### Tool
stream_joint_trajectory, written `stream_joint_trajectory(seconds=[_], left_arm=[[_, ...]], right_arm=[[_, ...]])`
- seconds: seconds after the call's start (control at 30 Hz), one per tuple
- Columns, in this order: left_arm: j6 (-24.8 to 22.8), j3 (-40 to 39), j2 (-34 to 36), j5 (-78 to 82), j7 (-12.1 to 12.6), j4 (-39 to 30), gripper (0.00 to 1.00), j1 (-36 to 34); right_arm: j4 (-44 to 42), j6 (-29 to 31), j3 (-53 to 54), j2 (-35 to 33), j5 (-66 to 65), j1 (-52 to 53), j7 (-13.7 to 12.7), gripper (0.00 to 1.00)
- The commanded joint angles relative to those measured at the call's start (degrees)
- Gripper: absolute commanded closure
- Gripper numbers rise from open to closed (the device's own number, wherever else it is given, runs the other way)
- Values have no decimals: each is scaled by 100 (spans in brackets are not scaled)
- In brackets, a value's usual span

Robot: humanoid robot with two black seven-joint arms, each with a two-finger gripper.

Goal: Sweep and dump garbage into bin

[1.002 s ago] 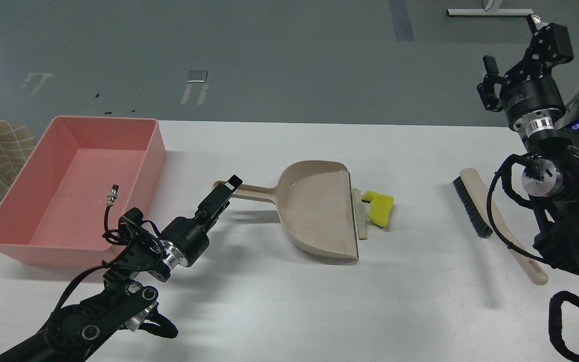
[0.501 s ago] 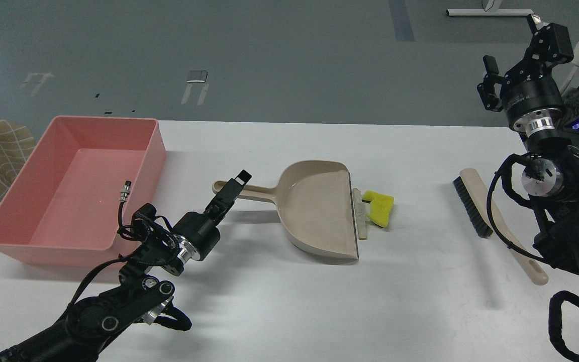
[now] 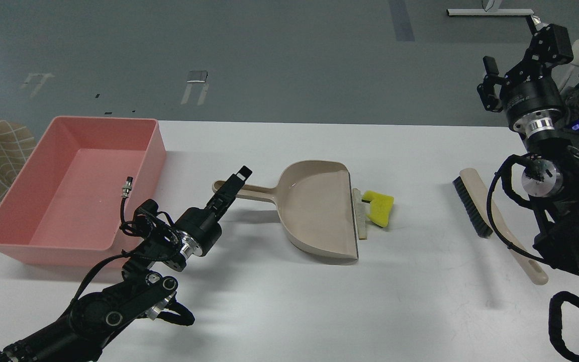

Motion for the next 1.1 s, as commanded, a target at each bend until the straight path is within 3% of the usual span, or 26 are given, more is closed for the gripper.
stream_joint_trajectory(seconds=[0.0,0.07,0.17,0.23,0.6,0.77,0.93,0.97,1.07], left_arm=[[0,35,0,0,88,0,51,-13],[0,35,9,0,88,0,58,-13],[0,35,9,0,97,-17,91,-30],[0,35,0,0,106,-18,100,-39],[-9,35,9,0,264,-26,100,-57],[-9,35,9,0,273,-35,100,-66],[0,35,9,-8,273,-35,100,-57],[0,35,9,-8,273,-35,100,-57],[0,35,0,-8,264,-35,100,-48]], right_arm=[[0,0,0,0,0,9,0,0],[0,0,0,0,0,9,0,0],[0,0,0,9,0,0,0,0],[0,0,0,0,0,0,0,0],[0,0,0,-26,0,9,0,0],[35,44,-534,-465,-79,18,-105,0],[1183,44,-2992,-2044,-97,96,-149,0],[1187,44,-2997,-2048,-97,97,-149,0],[1924,44,-3866,-2881,-210,114,-307,0]])
